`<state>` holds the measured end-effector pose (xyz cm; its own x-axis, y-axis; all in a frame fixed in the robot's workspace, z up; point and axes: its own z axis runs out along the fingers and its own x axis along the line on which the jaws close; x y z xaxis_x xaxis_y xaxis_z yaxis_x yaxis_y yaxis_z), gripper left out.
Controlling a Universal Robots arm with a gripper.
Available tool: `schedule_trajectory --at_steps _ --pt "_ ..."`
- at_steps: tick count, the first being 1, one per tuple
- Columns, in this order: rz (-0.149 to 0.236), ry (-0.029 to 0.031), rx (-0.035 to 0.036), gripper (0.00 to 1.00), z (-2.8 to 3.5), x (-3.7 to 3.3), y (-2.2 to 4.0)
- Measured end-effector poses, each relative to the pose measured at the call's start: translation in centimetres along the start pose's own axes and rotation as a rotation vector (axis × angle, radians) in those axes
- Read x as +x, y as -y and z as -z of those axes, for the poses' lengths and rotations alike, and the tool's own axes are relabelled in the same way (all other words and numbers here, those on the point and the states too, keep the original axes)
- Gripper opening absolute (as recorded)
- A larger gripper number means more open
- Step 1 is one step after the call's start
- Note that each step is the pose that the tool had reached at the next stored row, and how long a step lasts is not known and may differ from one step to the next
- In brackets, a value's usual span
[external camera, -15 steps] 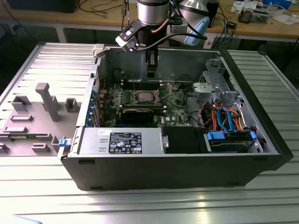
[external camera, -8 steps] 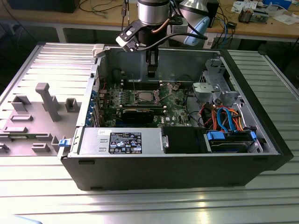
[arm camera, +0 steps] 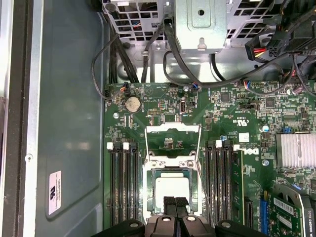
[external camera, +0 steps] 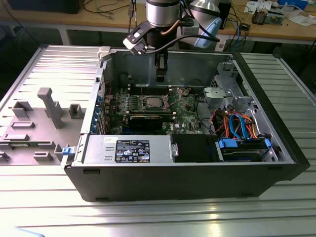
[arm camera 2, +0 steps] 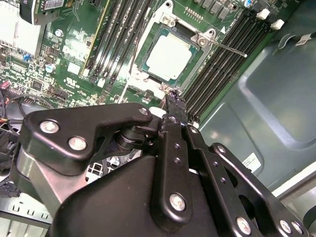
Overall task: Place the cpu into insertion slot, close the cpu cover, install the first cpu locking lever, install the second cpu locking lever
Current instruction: 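Close the cpu cover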
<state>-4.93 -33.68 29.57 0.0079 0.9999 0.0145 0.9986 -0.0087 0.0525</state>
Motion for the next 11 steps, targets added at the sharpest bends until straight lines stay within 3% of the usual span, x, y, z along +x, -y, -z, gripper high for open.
schedule_trajectory --at_steps 11 --pt "0.000 0.0000 0.0000 0.11 -0.01 0.00 -0.22"
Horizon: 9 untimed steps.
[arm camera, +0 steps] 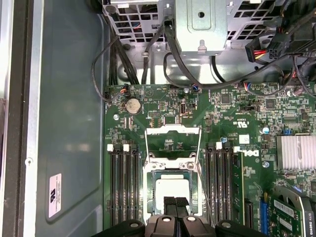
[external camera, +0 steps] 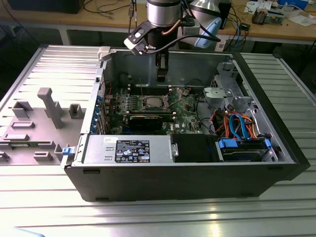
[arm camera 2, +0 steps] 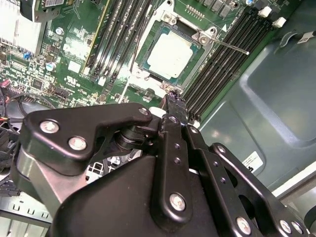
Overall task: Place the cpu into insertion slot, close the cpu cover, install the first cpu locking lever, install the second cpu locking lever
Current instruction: 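Close the cpu cover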
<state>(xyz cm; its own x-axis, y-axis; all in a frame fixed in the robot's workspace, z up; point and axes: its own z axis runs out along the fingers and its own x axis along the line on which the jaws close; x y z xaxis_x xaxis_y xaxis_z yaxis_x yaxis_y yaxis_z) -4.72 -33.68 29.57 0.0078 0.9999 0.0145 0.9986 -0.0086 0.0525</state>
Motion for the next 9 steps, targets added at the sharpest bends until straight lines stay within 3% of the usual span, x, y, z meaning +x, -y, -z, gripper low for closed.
schedule_trajectory --at_steps 9 --pt "0.000 0.0001 0.0002 0.11 -0.02 0.00 -0.33"
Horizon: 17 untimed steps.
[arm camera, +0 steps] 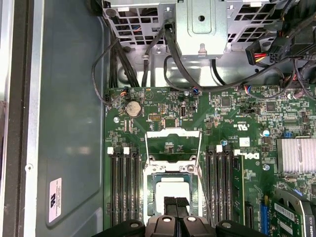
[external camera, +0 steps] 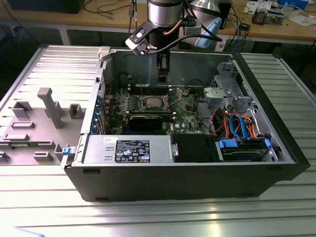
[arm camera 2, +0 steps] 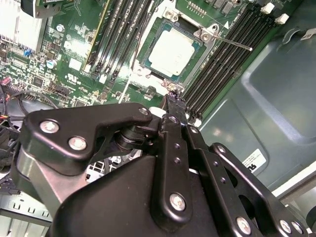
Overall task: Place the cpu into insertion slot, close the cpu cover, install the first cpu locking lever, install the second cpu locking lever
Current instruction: 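Close the cpu cover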
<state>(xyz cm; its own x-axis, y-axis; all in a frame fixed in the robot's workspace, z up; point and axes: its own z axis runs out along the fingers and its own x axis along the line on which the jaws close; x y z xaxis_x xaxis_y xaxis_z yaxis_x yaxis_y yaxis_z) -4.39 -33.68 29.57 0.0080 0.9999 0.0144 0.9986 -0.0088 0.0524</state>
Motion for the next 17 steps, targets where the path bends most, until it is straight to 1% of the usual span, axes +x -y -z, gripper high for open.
schedule_trajectory --at_steps 7,17 --pt "0.000 -0.0002 0.0000 0.11 -0.01 0.00 -0.09" --pt "0.000 -0.0001 0.0006 0.11 -0.05 0.00 -0.47"
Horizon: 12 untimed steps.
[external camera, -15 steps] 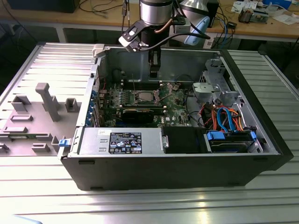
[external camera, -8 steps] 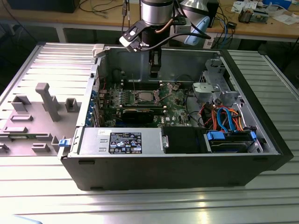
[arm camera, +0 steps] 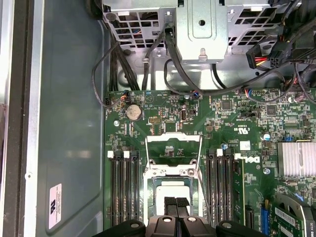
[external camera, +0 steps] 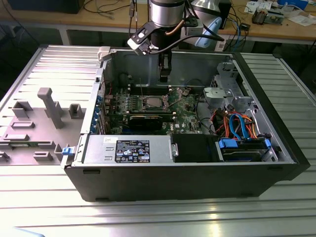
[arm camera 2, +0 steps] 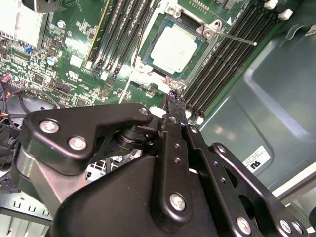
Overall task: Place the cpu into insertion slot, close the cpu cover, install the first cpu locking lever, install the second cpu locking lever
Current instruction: 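Close the cpu cover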
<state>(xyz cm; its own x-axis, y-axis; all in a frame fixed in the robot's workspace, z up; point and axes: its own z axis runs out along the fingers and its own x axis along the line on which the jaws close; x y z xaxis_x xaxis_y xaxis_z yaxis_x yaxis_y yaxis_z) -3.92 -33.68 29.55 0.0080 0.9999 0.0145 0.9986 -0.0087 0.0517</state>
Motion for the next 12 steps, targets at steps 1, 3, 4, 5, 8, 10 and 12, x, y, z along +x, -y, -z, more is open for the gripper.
schedule_trajectory --at_steps 1,3,4,5,8,10,12 --pt "0.000 0.0001 0.0000 0.11 0.00 0.00 -0.01" --pt "0.000 0.0000 0.0000 0.11 0.00 0.00 -0.01" --pt "0.000 0.0000 0.0000 0.11 0.00 0.00 -0.02" --pt "0.000 0.0001 0.0000 0.11 0.00 0.00 -0.02" --pt "0.000 0.0000 0.0000 0.11 0.00 0.00 -0.02" --pt "0.000 0.0000 0.0000 0.11 0.00 0.00 -0.02" --pt "0.000 0.0001 0.0000 0.11 0.00 0.00 -0.03"
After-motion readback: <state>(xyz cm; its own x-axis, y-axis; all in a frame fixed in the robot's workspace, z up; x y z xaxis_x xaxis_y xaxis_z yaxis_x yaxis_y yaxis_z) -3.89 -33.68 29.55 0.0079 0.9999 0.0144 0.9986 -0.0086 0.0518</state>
